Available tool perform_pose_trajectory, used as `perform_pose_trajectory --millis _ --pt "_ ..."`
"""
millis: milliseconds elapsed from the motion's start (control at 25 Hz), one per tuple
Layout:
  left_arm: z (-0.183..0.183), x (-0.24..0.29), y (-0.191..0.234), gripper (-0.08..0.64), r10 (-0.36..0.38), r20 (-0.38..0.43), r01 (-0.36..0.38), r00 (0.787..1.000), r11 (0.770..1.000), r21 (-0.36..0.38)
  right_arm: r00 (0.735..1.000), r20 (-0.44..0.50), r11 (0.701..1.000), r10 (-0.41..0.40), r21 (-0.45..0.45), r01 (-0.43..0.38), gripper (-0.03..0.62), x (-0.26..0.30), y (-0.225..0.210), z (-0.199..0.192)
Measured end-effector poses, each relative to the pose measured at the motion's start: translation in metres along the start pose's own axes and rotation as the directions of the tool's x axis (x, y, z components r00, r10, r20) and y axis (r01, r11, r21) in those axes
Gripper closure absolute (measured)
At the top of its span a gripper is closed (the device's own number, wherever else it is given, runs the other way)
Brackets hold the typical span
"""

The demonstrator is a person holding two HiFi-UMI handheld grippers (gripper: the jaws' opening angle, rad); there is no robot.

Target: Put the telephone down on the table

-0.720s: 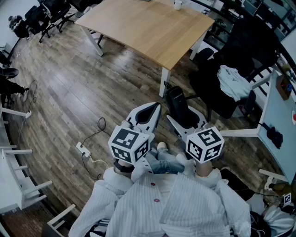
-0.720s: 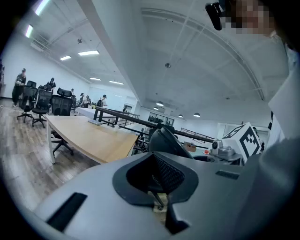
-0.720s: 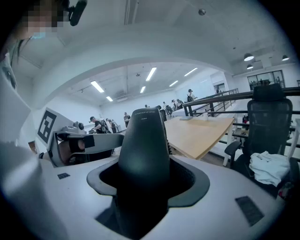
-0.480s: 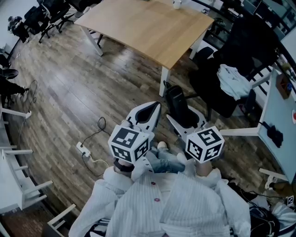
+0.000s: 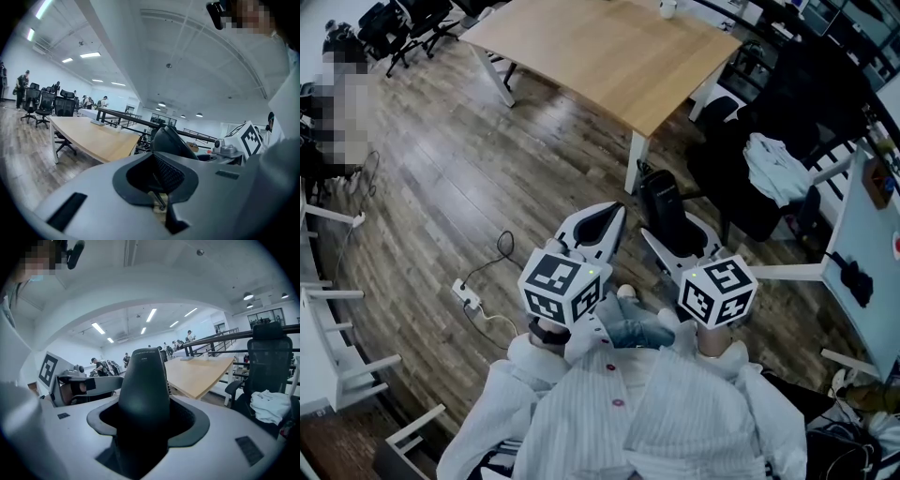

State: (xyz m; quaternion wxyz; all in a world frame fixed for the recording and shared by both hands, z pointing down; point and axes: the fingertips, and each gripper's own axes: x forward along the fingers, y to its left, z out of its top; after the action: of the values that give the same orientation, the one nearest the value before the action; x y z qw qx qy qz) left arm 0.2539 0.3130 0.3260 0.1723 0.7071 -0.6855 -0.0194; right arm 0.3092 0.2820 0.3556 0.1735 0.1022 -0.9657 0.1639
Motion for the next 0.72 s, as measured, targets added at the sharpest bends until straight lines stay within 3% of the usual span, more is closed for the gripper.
perform_pose_trajectory --millis 400,720 --pt "-0.007 -0.012 0.003 0.551 0.061 0.009 -0.061 0.998 0.998 -0.012 1.0 -0.015 1.0 0.025 -0.006 -0.025 0.301 -0.009 0.001 -0.008" --pt "-0.009 -0.004 0.029 0.551 0.064 0.005 -0.064 0.998 0.997 -0.03 0.999 -0.035 1.0 0.029 0.011 -0.029 0.301 0.019 -0.004 -0.009"
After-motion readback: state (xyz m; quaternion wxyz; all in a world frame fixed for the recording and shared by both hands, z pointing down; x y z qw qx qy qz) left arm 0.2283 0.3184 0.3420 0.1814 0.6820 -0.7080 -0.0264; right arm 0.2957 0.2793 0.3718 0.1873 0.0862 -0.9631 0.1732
